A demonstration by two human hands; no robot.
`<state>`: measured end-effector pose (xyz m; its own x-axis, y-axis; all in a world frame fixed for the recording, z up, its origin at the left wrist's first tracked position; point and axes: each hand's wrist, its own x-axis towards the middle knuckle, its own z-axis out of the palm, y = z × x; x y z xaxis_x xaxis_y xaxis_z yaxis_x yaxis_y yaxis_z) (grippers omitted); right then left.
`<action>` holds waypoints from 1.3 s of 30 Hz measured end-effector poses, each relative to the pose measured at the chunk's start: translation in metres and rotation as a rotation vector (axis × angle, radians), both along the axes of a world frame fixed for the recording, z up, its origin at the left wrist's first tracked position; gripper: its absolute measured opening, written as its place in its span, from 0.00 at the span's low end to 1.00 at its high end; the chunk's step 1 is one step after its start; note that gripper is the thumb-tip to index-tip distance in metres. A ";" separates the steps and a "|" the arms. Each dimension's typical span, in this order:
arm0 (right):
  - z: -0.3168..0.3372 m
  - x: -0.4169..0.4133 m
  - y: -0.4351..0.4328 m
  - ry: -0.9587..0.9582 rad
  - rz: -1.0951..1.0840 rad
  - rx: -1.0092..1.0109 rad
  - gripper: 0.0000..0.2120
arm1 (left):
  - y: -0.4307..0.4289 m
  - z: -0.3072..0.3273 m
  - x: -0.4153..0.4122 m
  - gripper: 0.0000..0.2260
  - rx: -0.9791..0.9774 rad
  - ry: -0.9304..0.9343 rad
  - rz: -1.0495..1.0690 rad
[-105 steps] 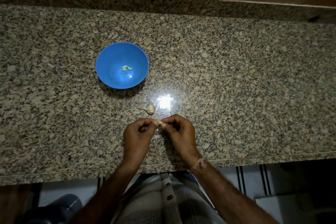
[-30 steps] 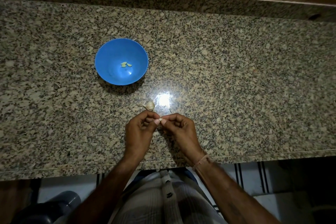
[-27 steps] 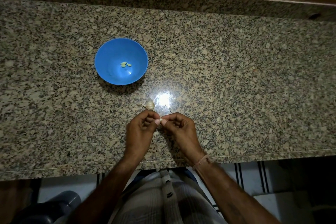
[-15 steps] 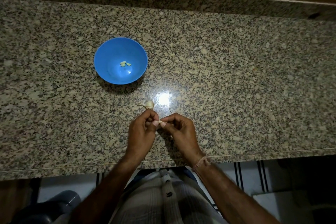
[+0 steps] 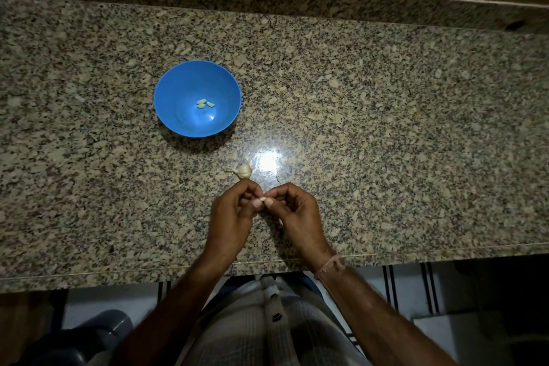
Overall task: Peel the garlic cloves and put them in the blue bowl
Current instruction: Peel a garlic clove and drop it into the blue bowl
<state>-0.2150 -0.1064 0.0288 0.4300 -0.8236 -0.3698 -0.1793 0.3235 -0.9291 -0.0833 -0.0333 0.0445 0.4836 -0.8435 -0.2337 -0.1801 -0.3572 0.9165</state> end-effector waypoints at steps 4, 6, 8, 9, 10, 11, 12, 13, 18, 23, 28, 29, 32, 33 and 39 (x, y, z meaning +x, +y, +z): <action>-0.001 -0.002 0.000 0.007 0.010 -0.042 0.02 | -0.001 -0.001 0.001 0.08 0.000 -0.039 -0.034; -0.001 -0.002 0.000 0.009 0.014 -0.054 0.02 | -0.001 -0.001 0.001 0.08 0.001 -0.050 -0.046; -0.001 -0.003 0.000 0.015 0.021 -0.063 0.02 | 0.000 0.000 0.001 0.09 0.006 -0.055 -0.051; -0.001 -0.002 0.000 0.017 0.023 -0.062 0.02 | 0.000 0.000 0.001 0.10 0.009 -0.060 -0.055; -0.002 -0.003 0.000 0.020 0.025 -0.062 0.02 | 0.000 0.000 0.001 0.10 0.010 -0.065 -0.058; -0.002 -0.002 0.000 0.026 0.028 -0.063 0.02 | 0.000 -0.001 0.001 0.11 0.012 -0.070 -0.061; -0.002 -0.002 0.000 0.034 0.031 -0.067 0.02 | 0.001 -0.002 0.001 0.11 0.015 -0.070 -0.060; -0.001 -0.001 0.001 0.037 0.034 -0.068 0.02 | 0.001 -0.004 0.000 0.11 0.022 -0.065 -0.053; -0.002 0.002 0.000 0.016 0.022 -0.022 0.02 | 0.004 -0.007 0.001 0.09 0.026 0.055 0.017; -0.003 0.001 -0.001 0.030 0.019 -0.027 0.03 | 0.004 -0.005 0.005 0.07 0.023 0.112 -0.009; 0.000 0.002 -0.003 -0.008 0.036 0.012 0.03 | 0.003 -0.005 0.009 0.05 0.038 0.121 -0.022; 0.001 0.002 -0.003 -0.021 0.037 0.026 0.03 | 0.003 -0.005 0.009 0.05 0.038 0.131 -0.013; 0.002 0.004 -0.002 -0.032 0.034 0.041 0.03 | 0.003 -0.007 0.009 0.07 0.040 0.165 0.008; 0.001 0.004 -0.002 -0.031 0.033 0.039 0.03 | 0.003 -0.008 0.009 0.08 0.041 0.180 0.014; -0.003 0.006 -0.002 0.005 0.057 0.009 0.03 | 0.003 -0.011 0.009 0.10 0.051 0.184 0.023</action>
